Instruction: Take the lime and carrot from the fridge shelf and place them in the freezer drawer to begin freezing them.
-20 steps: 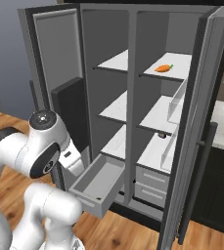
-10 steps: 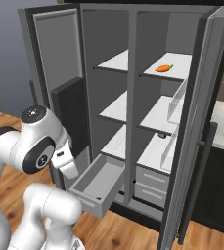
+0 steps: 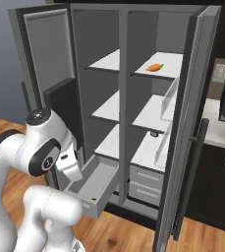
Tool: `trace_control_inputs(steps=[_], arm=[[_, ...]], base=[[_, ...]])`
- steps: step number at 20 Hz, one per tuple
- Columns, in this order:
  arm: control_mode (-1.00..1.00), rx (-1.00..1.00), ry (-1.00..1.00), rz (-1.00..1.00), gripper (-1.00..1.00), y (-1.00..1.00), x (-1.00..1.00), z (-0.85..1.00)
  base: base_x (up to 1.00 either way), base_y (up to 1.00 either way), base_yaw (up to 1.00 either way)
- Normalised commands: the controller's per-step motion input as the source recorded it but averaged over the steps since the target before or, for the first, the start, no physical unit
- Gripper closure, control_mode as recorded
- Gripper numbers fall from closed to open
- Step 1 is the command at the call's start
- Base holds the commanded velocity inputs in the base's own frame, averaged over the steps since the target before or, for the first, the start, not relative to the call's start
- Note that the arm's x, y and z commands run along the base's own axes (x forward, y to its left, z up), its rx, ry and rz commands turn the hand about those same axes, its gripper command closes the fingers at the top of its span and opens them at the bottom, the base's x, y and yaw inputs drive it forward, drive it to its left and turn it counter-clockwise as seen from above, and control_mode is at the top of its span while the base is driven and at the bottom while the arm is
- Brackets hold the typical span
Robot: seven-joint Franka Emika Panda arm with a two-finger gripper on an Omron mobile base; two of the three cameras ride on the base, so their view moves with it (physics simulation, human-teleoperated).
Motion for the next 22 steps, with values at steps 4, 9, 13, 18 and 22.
trace_control_inputs(steps=[4,9,13,18,22], arm=[[1.00,0.00,0.00,0.00,-1.00,0.00,0.00,0.00],[1.00,0.00,0.00,0.00,-1.00,0.00,0.00,0.00],[1.00,0.00,0.00,0.00,-1.00,0.00,0.00,0.00],[1.00,0.00,0.00,0.00,-1.00,0.00,0.00,0.00],[1.00,0.00,0.00,0.00,-1.00,0.00,0.00,0.00]], base=[[0.12,0.00,-0.38],[0.25,0.00,-0.34],[0.39,0.03,-0.21],[0.47,0.01,-0.11],[0.21,0.00,-0.05]])
